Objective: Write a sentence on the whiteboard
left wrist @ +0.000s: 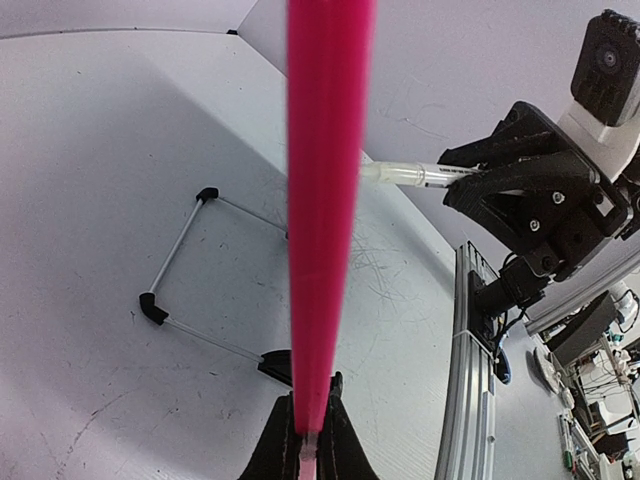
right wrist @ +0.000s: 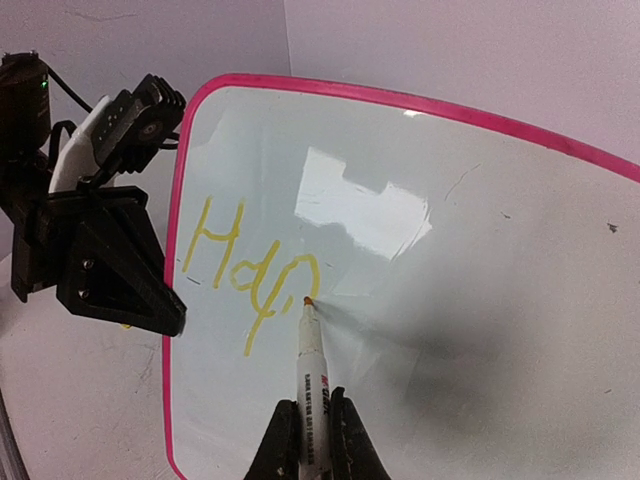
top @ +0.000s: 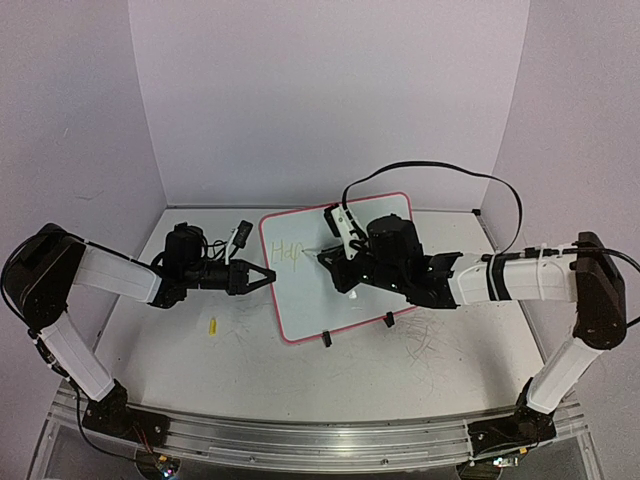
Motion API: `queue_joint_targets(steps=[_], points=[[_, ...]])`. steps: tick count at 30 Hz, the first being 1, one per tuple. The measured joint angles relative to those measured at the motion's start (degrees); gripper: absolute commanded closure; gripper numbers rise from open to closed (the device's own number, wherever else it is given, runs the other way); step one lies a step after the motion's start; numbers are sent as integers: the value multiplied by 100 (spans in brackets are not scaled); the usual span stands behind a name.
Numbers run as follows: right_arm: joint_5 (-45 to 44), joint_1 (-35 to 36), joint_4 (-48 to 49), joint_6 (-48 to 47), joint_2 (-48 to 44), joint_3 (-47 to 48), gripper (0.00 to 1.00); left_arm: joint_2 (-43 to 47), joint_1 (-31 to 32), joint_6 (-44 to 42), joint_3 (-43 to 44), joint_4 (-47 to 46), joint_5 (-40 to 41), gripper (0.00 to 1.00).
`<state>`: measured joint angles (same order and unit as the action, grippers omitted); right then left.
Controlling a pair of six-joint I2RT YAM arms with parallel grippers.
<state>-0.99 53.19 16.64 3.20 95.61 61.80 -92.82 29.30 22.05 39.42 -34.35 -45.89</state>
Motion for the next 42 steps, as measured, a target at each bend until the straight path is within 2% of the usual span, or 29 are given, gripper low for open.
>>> queue_joint_targets(steps=[20, 29, 42], points=[[175, 59, 5, 32, 215, 250, 100, 21, -2, -18, 2, 85, 41, 100], [196, -81, 59, 30, -415, -251, 100, 44, 2, -73, 2, 111, 35, 100], [196, -151, 90, -40, -158, -65, 100, 57, 2, -83, 2, 138, 39, 100]])
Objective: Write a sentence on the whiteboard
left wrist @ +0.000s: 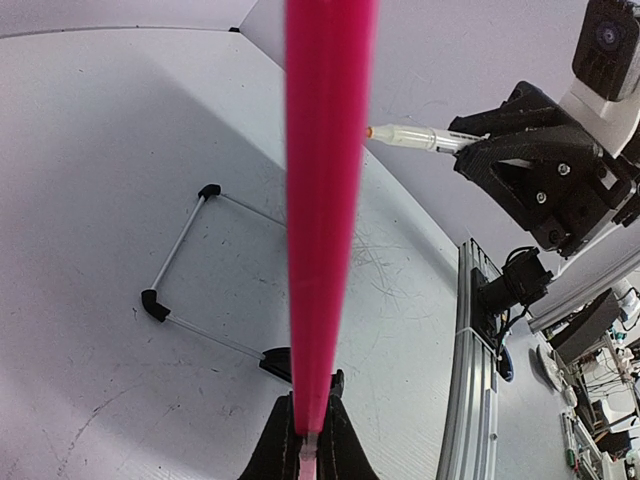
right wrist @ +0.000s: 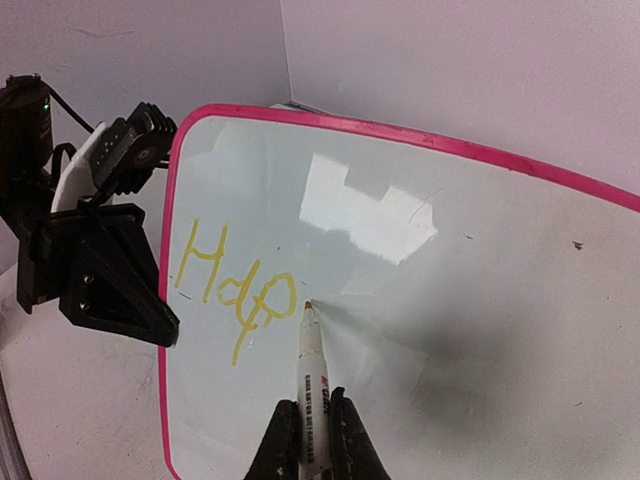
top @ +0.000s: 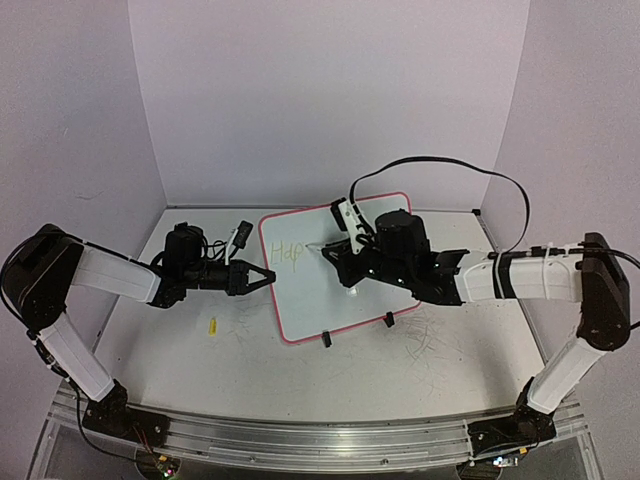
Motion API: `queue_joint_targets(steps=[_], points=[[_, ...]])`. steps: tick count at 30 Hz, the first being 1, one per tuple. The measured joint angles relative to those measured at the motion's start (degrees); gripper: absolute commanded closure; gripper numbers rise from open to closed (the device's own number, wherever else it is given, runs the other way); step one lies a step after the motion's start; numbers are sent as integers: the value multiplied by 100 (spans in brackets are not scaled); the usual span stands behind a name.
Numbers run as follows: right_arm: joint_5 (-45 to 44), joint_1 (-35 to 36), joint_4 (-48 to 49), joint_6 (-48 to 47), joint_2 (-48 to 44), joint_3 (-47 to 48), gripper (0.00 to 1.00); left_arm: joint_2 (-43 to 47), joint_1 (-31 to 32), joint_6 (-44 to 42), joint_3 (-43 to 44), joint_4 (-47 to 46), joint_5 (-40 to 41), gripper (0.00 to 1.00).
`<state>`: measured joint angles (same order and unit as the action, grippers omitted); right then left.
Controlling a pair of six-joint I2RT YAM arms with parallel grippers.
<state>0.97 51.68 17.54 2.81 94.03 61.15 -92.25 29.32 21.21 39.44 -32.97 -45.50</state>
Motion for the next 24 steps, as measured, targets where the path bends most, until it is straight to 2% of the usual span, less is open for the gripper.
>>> queue_joint_targets(steps=[24], points=[[-165, 26, -45, 62, 113, 122, 100, 0, 0, -1, 61, 64, 1, 100]])
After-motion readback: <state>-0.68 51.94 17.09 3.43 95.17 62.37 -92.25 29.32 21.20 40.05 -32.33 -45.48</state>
